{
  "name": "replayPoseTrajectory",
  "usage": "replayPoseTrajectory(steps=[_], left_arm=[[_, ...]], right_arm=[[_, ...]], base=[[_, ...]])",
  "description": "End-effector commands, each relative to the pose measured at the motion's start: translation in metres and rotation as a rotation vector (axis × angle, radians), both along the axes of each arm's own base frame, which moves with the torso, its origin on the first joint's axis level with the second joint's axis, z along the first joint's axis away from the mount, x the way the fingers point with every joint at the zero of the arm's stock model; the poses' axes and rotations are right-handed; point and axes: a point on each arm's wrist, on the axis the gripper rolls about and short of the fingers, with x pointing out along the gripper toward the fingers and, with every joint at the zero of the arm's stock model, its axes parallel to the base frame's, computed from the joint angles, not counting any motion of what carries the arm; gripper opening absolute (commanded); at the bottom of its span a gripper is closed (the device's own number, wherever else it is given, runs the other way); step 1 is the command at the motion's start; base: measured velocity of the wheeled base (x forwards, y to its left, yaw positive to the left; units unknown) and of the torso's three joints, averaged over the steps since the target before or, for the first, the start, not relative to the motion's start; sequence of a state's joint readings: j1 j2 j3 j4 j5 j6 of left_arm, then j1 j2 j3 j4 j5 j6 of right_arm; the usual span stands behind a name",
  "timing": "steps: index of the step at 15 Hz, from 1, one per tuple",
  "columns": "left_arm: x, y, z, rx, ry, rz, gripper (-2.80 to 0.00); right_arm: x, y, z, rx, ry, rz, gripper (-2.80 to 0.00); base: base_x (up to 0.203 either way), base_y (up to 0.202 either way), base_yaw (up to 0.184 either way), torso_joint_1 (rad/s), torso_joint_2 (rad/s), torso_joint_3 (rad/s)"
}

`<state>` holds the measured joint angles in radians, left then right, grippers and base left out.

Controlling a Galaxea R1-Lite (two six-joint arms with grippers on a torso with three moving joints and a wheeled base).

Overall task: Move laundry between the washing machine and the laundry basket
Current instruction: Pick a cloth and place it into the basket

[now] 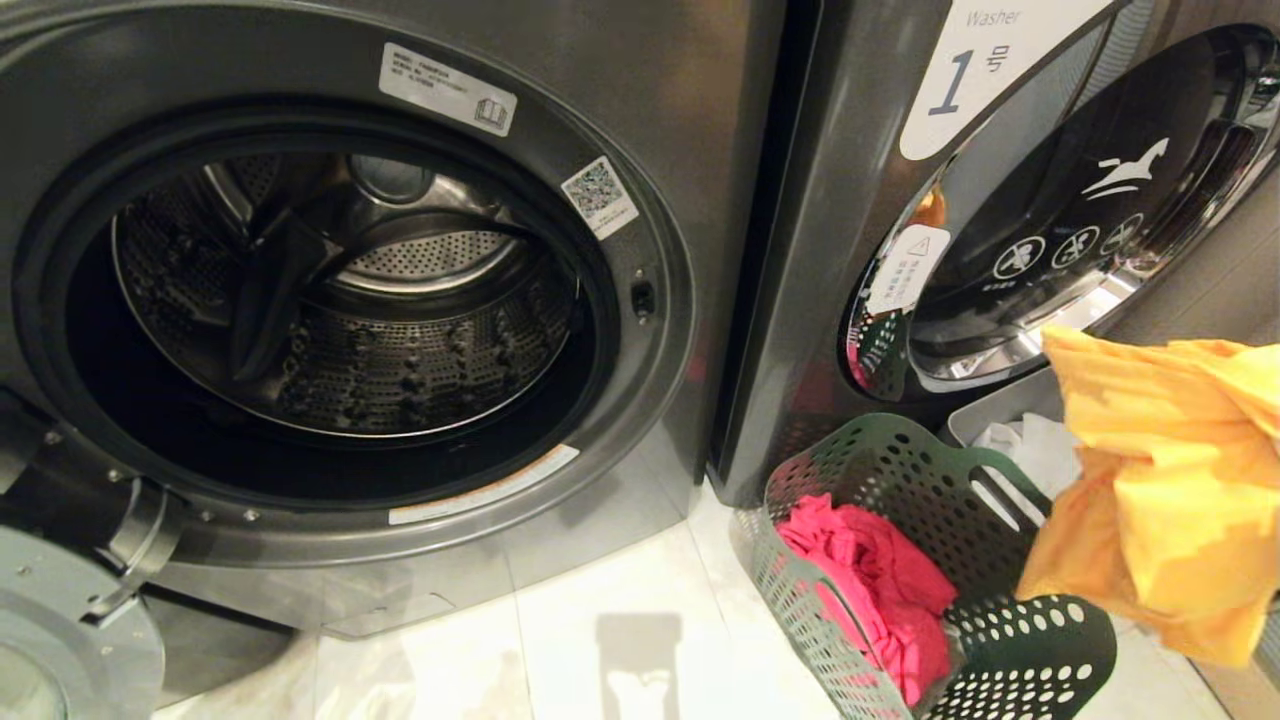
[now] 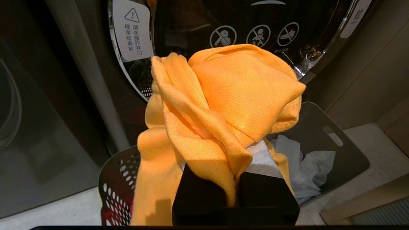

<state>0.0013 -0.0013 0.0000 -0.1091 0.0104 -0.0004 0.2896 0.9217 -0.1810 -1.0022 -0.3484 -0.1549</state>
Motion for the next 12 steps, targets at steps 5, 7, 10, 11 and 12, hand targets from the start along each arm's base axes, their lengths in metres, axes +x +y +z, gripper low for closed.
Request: replayPoseTrajectory(steps=[5, 7, 10, 11, 12], left_arm=[[0.003, 0.0, -0.011, -0.001, 0.04, 0.0, -2.8], [0.003, 0.0, -0.011, 0.0, 0.04, 0.001, -2.8], [0.003, 0.0, -0.011, -0.001, 0.04, 0.0, -2.8], [0.003, 0.0, -0.011, -0.001, 0.04, 0.001, -2.8], [0.003, 0.0, -0.011, -0.001, 0.04, 0.0, -2.8]], right_arm=[[0.038, 0.009, -0.028, 0.028, 0.203, -0.006, -2.8], [0.053, 0.009, -0.044, 0.044, 0.301, -0.032, -2.8], [0.084, 0.008, -0.069, 0.102, 0.424, -0.085, -2.8], [0.094, 0.006, -0.074, 0.119, 0.431, -0.106, -2.8], [0.103, 0.005, -0.076, 0.133, 0.421, -0.121, -2.8]], base=[[0.0, 0.0, 0.0, 0.0, 0.0, 0.0], [0.0, 0.0, 0.0, 0.0, 0.0, 0.0], [0.0, 0.0, 0.0, 0.0, 0.0, 0.0], [0.0, 0.0, 0.0, 0.0, 0.0, 0.0], [0.0, 0.0, 0.0, 0.0, 0.0, 0.0]])
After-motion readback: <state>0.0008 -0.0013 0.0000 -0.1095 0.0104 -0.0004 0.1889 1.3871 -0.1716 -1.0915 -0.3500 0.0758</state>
